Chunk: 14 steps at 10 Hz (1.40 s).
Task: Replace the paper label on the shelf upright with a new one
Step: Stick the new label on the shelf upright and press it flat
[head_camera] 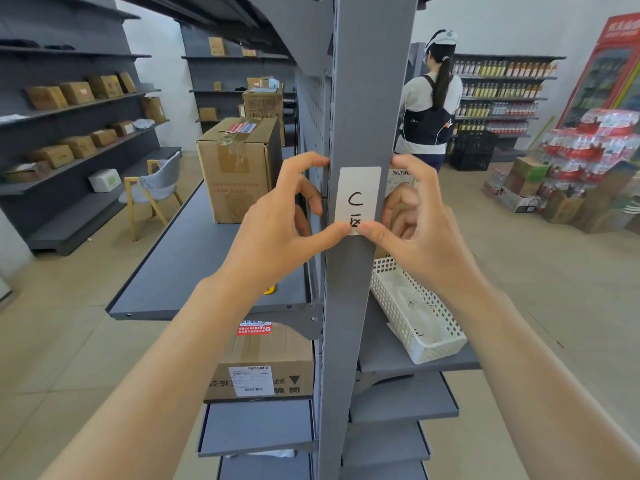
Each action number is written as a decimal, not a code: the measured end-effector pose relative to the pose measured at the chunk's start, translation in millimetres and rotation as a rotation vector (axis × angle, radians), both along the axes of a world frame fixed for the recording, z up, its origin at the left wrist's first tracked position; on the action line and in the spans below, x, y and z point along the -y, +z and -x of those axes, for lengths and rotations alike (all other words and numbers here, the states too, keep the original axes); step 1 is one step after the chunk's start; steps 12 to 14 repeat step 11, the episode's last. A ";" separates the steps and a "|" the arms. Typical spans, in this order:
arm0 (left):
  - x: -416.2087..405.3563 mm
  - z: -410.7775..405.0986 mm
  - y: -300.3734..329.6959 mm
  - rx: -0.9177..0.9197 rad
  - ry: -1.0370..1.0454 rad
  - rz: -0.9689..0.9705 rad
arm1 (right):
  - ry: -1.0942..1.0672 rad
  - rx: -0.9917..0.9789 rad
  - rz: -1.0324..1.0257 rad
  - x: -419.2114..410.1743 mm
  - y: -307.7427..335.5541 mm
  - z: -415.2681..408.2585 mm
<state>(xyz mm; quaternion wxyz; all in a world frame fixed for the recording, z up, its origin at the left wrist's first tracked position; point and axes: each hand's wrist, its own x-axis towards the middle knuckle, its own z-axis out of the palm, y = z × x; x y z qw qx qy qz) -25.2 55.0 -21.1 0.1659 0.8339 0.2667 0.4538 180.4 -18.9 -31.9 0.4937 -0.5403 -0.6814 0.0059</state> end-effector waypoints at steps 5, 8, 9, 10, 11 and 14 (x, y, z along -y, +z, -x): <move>9.3 -11.0 18.7 0.234 0.026 0.084 | -0.097 -0.019 -0.110 2.2 25.1 8.3; 14.0 -10.3 4.8 0.118 0.141 -0.012 | 0.010 -0.065 -0.058 -1.0 20.3 6.9; 12.3 -10.8 -5.8 0.116 0.142 0.013 | 0.033 -0.075 -0.026 -0.4 11.6 2.6; 13.0 -12.1 -14.1 0.105 0.148 0.001 | 0.039 -0.043 0.002 -0.5 5.3 1.8; 17.5 -12.5 -20.9 0.043 0.201 -0.060 | 0.049 0.008 0.030 4.3 -1.0 1.8; 17.5 -12.5 -20.9 0.043 0.201 -0.060 | 0.049 0.008 0.030 4.3 -1.0 1.8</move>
